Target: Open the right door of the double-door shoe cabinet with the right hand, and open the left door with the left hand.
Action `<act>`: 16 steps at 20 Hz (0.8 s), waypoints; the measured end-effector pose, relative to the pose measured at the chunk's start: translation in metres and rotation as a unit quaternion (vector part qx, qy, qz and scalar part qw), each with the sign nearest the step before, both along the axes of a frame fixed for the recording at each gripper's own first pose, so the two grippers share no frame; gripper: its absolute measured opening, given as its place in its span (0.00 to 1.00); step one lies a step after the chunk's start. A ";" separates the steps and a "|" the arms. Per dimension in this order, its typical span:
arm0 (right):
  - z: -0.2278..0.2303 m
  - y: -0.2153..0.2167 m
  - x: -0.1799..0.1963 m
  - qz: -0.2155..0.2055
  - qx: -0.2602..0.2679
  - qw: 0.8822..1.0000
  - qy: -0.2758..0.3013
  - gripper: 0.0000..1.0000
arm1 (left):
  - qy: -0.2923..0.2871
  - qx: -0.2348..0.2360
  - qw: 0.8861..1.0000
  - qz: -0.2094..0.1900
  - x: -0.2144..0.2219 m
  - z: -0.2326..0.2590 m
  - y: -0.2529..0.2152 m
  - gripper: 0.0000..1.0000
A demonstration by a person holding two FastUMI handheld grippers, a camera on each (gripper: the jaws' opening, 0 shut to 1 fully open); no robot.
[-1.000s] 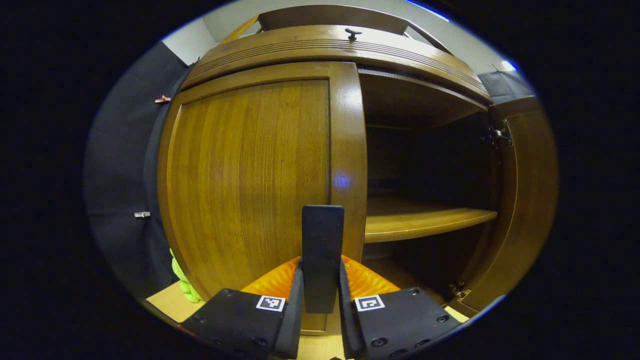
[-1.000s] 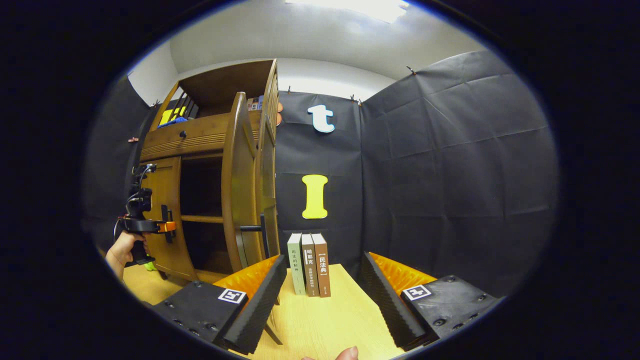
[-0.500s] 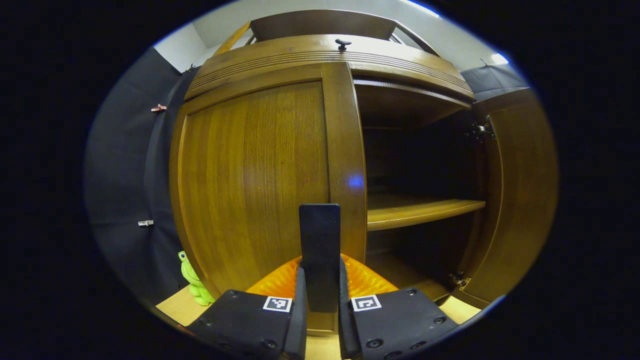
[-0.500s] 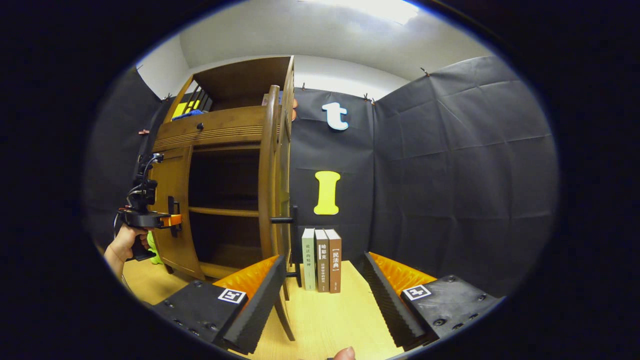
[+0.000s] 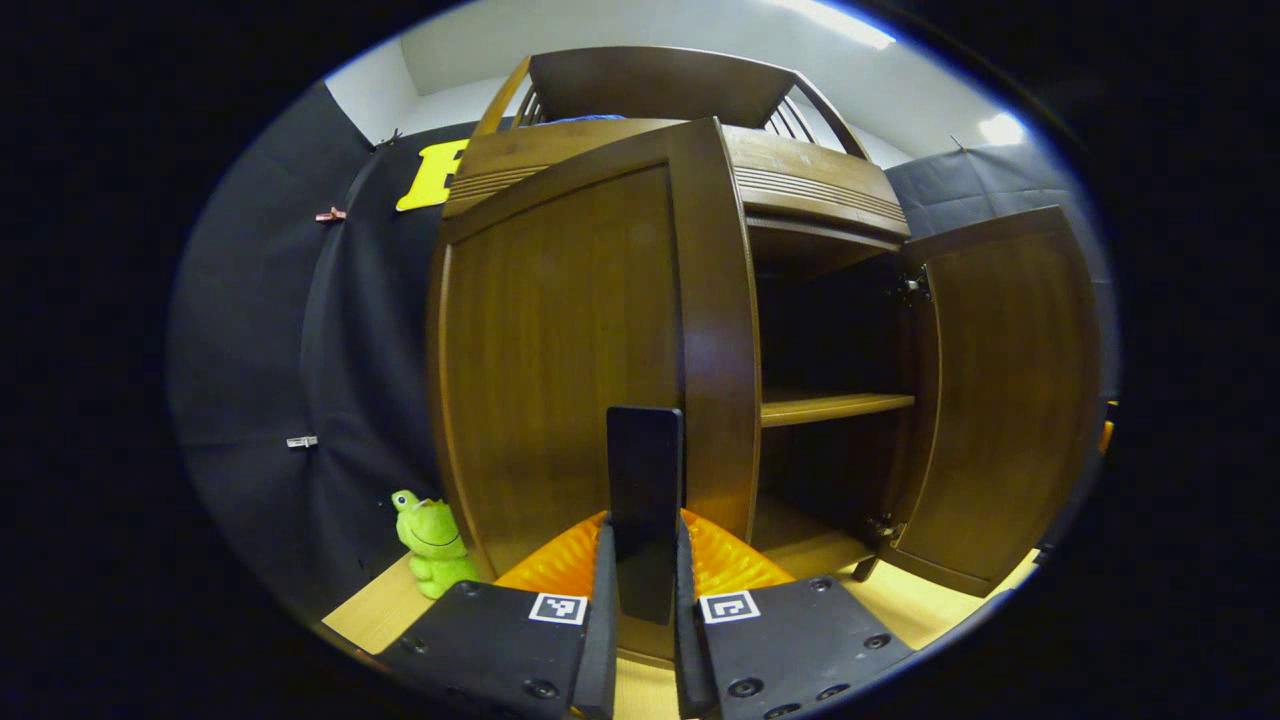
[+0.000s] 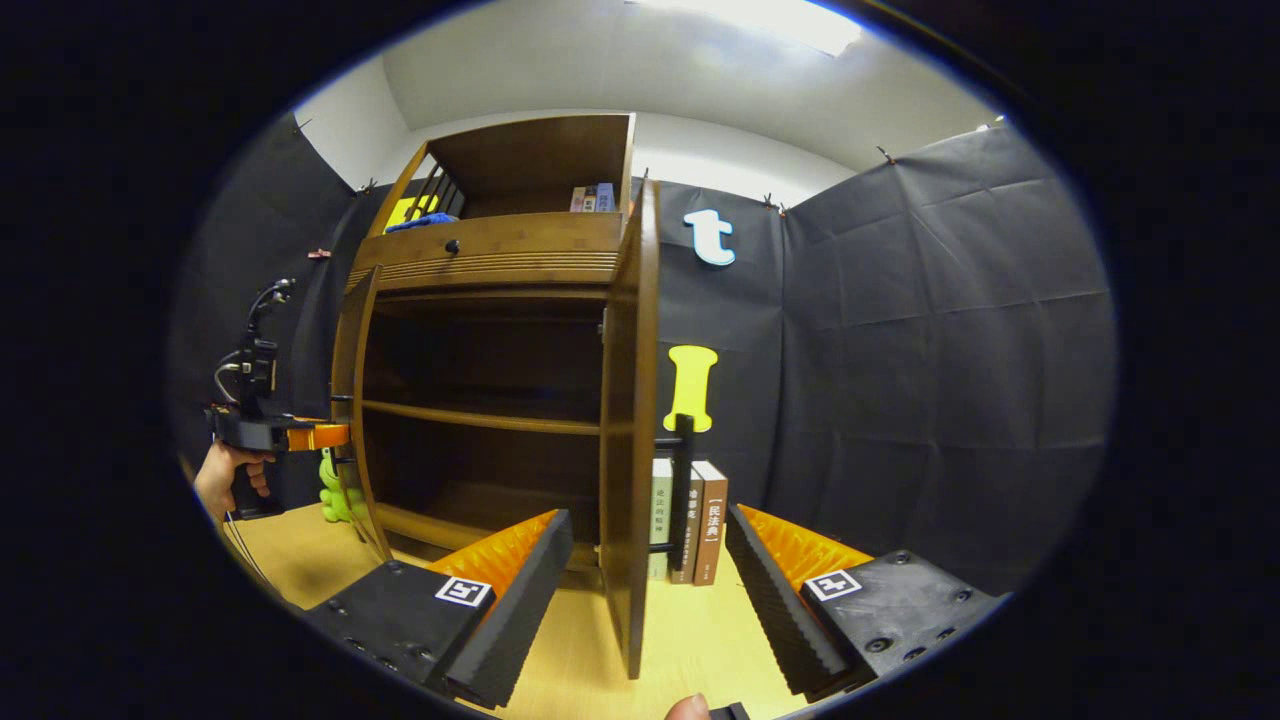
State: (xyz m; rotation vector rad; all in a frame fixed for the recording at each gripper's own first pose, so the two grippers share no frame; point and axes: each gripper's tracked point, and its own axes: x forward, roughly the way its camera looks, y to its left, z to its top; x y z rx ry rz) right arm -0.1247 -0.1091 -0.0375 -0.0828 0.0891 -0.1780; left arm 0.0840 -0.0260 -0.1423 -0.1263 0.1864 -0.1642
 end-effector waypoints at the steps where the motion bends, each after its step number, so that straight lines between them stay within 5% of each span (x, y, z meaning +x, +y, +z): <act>1: -0.001 0.007 0.002 0.005 0.002 1.000 0.001 0.98 | 0.001 -0.003 1.000 0.000 -0.009 0.001 0.009 0.25; 16: -0.032 0.091 0.027 0.063 0.019 0.997 0.026 0.96 | 0.011 -0.007 0.999 0.038 -0.071 -0.007 0.127 0.18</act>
